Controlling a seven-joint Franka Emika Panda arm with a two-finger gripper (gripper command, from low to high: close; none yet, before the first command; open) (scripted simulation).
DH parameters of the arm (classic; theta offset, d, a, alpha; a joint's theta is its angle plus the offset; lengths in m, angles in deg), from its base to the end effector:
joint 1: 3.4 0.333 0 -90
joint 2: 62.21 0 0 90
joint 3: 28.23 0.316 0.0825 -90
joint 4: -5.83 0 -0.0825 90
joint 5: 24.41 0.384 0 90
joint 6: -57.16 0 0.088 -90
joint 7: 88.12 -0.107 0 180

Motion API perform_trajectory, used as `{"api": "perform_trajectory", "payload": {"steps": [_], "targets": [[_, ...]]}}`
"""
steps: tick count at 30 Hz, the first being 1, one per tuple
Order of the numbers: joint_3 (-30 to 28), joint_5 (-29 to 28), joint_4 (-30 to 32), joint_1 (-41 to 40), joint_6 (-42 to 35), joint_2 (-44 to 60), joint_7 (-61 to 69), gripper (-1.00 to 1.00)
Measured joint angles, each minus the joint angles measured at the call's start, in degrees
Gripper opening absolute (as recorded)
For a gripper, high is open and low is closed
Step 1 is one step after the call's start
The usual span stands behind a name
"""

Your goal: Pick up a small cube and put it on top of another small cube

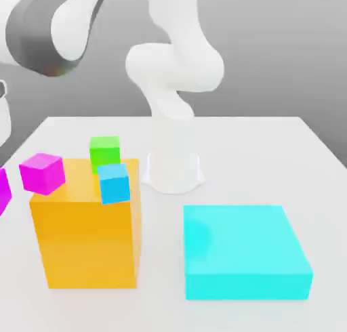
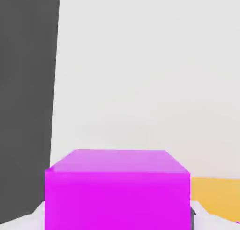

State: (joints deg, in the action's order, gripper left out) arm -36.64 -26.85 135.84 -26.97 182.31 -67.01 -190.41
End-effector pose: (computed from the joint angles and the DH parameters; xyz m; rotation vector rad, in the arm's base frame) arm 0.4273 -0.2692 0.3933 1.2491 -2.8613 0.0180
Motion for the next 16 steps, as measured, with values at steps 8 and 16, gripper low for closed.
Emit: {"api": "perform_trajectory", "payload": {"steps": [8, 16], "targets": [[0.8, -0.7, 7.7, -1.0, -8.7, -16.7, -2.5, -1.0], [0.5, -0.6, 14.4, -1.3, -0.2, -14.9, -2.6, 1.0]]}}
